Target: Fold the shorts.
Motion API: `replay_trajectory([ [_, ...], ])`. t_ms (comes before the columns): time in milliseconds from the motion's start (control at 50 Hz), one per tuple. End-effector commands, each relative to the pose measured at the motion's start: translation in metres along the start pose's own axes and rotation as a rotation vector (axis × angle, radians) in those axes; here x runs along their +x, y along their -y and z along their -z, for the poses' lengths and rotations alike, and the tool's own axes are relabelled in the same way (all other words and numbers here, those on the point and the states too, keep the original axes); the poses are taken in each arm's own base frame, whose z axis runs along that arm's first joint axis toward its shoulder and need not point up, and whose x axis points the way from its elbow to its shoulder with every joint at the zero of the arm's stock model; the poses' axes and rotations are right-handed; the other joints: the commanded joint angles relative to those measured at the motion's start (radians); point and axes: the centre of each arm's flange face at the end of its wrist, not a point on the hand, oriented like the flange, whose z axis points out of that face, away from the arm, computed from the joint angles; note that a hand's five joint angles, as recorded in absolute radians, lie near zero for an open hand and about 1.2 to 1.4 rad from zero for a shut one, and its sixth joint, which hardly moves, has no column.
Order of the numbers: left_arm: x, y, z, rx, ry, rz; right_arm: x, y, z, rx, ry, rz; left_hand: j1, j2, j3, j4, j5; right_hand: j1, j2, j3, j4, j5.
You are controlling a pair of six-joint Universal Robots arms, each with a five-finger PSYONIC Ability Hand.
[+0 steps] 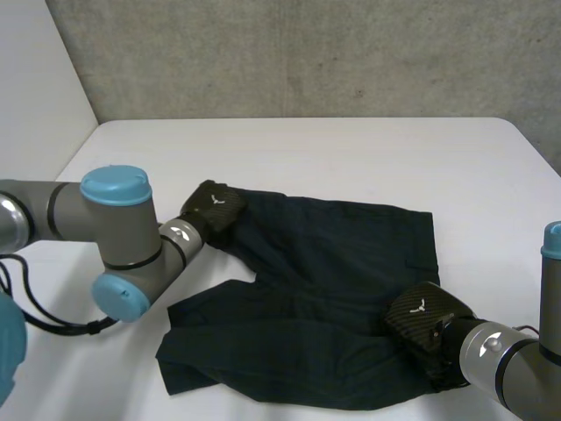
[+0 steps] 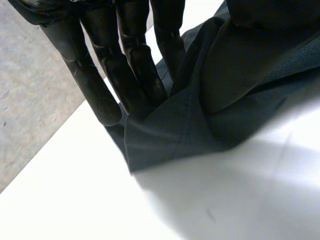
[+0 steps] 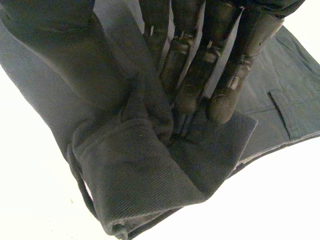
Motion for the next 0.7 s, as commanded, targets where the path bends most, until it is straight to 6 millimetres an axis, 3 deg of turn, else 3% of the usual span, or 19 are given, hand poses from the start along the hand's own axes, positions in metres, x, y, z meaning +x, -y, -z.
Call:
replay_trajectory([
  [20, 0.001, -0.005, 0.030, -0.088, 0.024, 0.020, 0.000, 0.000, 0.000, 0.001, 0.000, 0.001, 0.264, 0.205, 0.215, 0.198, 0.256, 0.457, 0.220, 0.215, 0.205, 0.250],
  [200, 0.002, -0.017, 0.052, -0.207, 0.116, 0.021, -0.001, 0.000, 0.000, 0.002, 0.005, 0.003, 0.264, 0.205, 0.215, 0.198, 0.256, 0.457, 0.220, 0.215, 0.205, 0.250],
  [220, 0.000, -0.016, 0.053, -0.210, 0.130, 0.021, -0.001, 0.000, 0.000, 0.002, 0.002, 0.003, 0.209, 0.150, 0.160, 0.143, 0.201, 0.457, 0.220, 0.215, 0.205, 0.250],
  [240, -0.004, -0.014, 0.055, -0.214, 0.154, 0.019, -0.001, 0.000, 0.000, 0.003, 0.001, 0.004, -0.076, -0.135, -0.125, -0.142, -0.084, 0.457, 0.220, 0.215, 0.205, 0.250],
  [260, -0.005, -0.013, 0.056, -0.214, 0.166, 0.018, -0.001, 0.000, 0.000, 0.004, 0.000, 0.004, -0.218, -0.278, -0.268, -0.285, -0.227, 0.457, 0.220, 0.215, 0.205, 0.250],
  [300, -0.007, -0.006, 0.058, -0.198, 0.178, 0.016, -0.002, 0.000, 0.000, 0.005, 0.001, 0.005, -0.328, -0.387, -0.378, -0.394, -0.337, 0.457, 0.220, 0.215, 0.205, 0.250],
  [440, -0.002, 0.004, 0.061, -0.166, 0.168, 0.008, -0.002, -0.001, 0.000, 0.001, 0.003, 0.001, -0.364, -0.423, -0.413, -0.430, -0.372, 0.457, 0.220, 0.215, 0.205, 0.250],
  [700, 0.028, 0.007, 0.067, -0.134, 0.035, 0.003, -0.002, -0.002, 0.000, -0.001, 0.002, -0.001, -0.411, -0.470, -0.460, -0.477, -0.419, 0.457, 0.220, 0.215, 0.205, 0.250],
])
